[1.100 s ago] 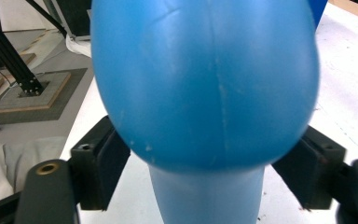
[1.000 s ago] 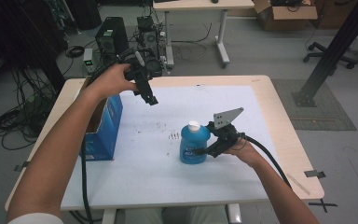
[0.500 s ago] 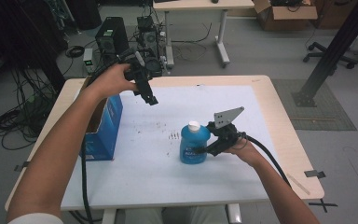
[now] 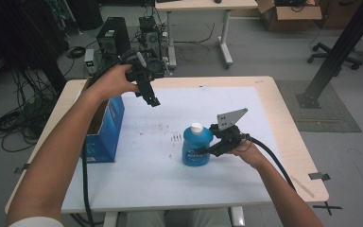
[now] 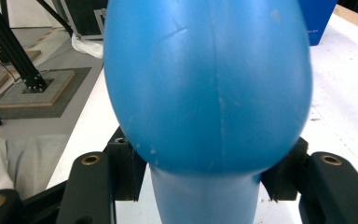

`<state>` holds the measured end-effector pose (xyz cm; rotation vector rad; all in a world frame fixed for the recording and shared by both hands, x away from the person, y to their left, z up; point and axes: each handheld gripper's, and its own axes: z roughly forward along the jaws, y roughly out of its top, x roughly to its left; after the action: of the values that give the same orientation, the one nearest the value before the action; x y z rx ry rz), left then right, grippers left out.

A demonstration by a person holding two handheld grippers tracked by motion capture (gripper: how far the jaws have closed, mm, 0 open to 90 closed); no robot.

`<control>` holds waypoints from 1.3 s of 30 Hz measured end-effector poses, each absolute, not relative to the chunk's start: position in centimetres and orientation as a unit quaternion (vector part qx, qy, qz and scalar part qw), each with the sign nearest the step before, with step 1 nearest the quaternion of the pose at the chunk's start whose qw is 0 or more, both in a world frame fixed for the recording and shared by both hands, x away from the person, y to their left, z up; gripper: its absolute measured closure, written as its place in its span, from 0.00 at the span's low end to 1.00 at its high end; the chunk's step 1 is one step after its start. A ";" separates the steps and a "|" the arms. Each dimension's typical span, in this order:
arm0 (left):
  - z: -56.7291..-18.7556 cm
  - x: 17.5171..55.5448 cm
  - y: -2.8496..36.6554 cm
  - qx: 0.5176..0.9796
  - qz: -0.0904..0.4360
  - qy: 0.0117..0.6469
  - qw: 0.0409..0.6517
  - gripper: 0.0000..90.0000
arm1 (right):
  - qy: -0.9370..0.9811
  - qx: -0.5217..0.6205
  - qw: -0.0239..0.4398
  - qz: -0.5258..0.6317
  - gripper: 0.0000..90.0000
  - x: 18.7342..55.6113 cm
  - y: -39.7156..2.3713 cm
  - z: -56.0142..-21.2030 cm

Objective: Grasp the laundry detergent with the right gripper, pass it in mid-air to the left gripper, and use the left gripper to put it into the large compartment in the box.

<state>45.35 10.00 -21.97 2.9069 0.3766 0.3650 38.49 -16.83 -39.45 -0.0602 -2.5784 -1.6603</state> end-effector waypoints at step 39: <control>-20.0 40.5 8.2 0.981 0.140 0.100 0.084 0.08 | -0.841 -0.032 -0.024 -0.539 0.48 34.8 -20.6 -31.7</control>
<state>40.49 8.22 -20.04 2.9285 0.2984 0.4181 34.80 -20.62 -31.69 -0.1016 -2.6844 -1.7204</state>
